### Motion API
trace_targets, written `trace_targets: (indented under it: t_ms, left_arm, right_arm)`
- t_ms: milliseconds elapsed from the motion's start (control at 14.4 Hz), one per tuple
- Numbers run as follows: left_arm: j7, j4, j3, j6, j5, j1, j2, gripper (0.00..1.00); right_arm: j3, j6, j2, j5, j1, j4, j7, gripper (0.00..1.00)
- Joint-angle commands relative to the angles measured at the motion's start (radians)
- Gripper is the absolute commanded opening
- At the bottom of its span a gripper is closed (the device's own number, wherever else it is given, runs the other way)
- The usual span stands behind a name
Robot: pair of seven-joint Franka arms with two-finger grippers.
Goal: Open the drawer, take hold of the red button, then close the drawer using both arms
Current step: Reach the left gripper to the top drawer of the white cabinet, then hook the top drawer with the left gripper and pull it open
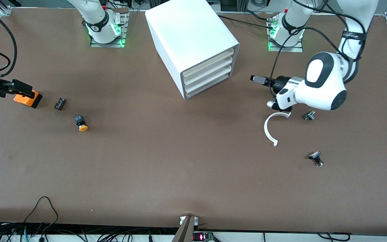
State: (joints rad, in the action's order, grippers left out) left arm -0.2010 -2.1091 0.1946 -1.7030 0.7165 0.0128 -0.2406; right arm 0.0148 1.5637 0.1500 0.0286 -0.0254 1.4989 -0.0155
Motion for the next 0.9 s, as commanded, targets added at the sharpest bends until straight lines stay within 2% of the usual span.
trace_targets:
  t_ms: [0, 208, 347, 693, 832]
  left_arm:
    - [-0.144, -0.060, -0.001, -0.043, 0.139, 0.012, -0.040, 0.99]
    - [-0.207, -0.087, -0.001, -0.058, 0.251, 0.083, -0.100, 0.99]
    - [-0.280, -0.110, -0.001, -0.113, 0.340, 0.142, -0.123, 0.99]
    - [-0.305, -0.127, 0.060, -0.136, 0.380, 0.162, -0.126, 0.98]
    - [-0.305, -0.132, 0.066, -0.136, 0.431, 0.164, -0.126, 0.98]
  right_arm:
    - [-0.003, 0.002, 0.002, -0.013, -0.002, -0.009, -0.004, 1.00]
    - [-0.003, 0.002, 0.003, -0.013, -0.002, -0.009, -0.004, 1.00]
    - [-0.003, 0.004, 0.005, -0.009, -0.002, -0.009, -0.006, 1.00]
    - [-0.004, 0.006, 0.005, -0.015, -0.002, -0.011, -0.012, 1.00]
    - [-0.004, 0.006, 0.005, -0.015, -0.002, -0.009, -0.014, 1.00]
